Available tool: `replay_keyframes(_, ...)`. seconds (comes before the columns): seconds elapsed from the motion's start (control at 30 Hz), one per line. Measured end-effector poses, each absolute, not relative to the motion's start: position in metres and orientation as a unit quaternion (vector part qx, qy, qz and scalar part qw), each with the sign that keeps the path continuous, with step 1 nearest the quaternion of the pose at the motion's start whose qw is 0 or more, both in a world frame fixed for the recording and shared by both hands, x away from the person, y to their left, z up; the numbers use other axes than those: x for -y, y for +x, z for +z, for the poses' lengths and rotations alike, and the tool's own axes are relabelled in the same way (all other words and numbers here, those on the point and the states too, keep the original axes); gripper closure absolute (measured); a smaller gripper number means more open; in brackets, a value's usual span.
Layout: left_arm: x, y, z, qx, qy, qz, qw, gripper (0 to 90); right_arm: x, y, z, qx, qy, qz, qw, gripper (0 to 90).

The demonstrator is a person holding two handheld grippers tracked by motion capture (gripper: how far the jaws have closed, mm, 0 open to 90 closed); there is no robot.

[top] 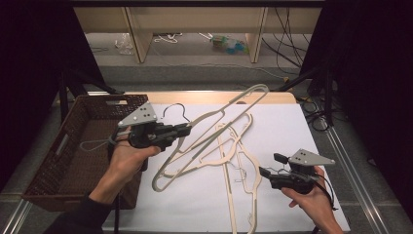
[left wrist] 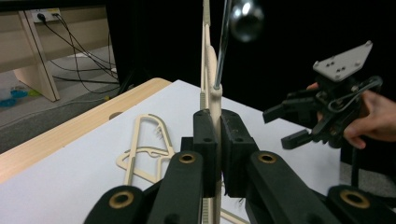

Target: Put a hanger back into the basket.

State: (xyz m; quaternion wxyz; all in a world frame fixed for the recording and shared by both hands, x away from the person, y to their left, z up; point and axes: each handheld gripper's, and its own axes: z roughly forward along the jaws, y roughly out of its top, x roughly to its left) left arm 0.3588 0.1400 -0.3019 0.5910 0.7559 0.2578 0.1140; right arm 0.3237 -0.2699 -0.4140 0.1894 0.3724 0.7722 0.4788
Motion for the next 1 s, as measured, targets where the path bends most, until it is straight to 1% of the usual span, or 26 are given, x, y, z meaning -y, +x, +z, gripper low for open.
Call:
replay_keyframes(0.07, -0.146, 0.354, -0.297, -0.264, 0.751, 0.112, 0.595, 85.9, 0.267, 0.321, -0.415, -0.777, 0.366, 0.474, 0.195, 26.7)
replay_keyframes(0.17, -0.154, 0.35, -0.291, -0.268, 0.749, 0.108, 0.596, 85.9, 0.262, 0.318, -0.416, -0.782, 0.362, 0.475, 0.179, 26.6)
replay_keyframes(0.2, -0.157, 0.349, -0.289, -0.27, 0.749, 0.108, 0.595, 85.9, 0.262, 0.317, -0.416, -0.786, 0.359, 0.467, 0.187, 26.6)
replay_keyframes(0.27, -0.163, 0.347, -0.285, -0.276, 0.745, 0.104, 0.598, 85.9, 0.26, 0.317, -0.418, -0.79, 0.355, 0.466, 0.182, 26.6)
replay_keyframes(0.5, -0.184, 0.34, -0.27, -0.291, 0.72, 0.073, 0.625, 85.9, 0.258, 0.315, -0.42, -0.793, 0.355, 0.462, 0.177, 26.6)
replay_keyframes(0.63, -0.2, 0.337, -0.264, -0.303, 0.722, 0.09, 0.616, 85.9, 0.259, 0.315, -0.421, -0.795, 0.355, 0.46, 0.176, 26.6)
replay_keyframes(0.83, -0.231, 0.338, -0.253, -0.336, 0.701, 0.1, 0.621, 85.9, 0.258, 0.315, -0.421, -0.796, 0.352, 0.461, 0.175, 26.7)
replay_keyframes(0.9, -0.243, 0.341, -0.249, -0.335, 0.698, 0.122, 0.621, 85.9, 0.259, 0.315, -0.421, -0.796, 0.352, 0.461, 0.175, 26.7)
replay_keyframes(0.93, -0.247, 0.34, -0.247, -0.336, 0.691, 0.105, 0.631, 85.9, 0.259, 0.315, -0.421, -0.796, 0.351, 0.46, 0.174, 26.7)
replay_keyframes(1.0, -0.26, 0.337, -0.241, -0.351, 0.686, 0.108, 0.628, 85.9, 0.26, 0.315, -0.421, -0.797, 0.35, 0.459, 0.176, 26.7)
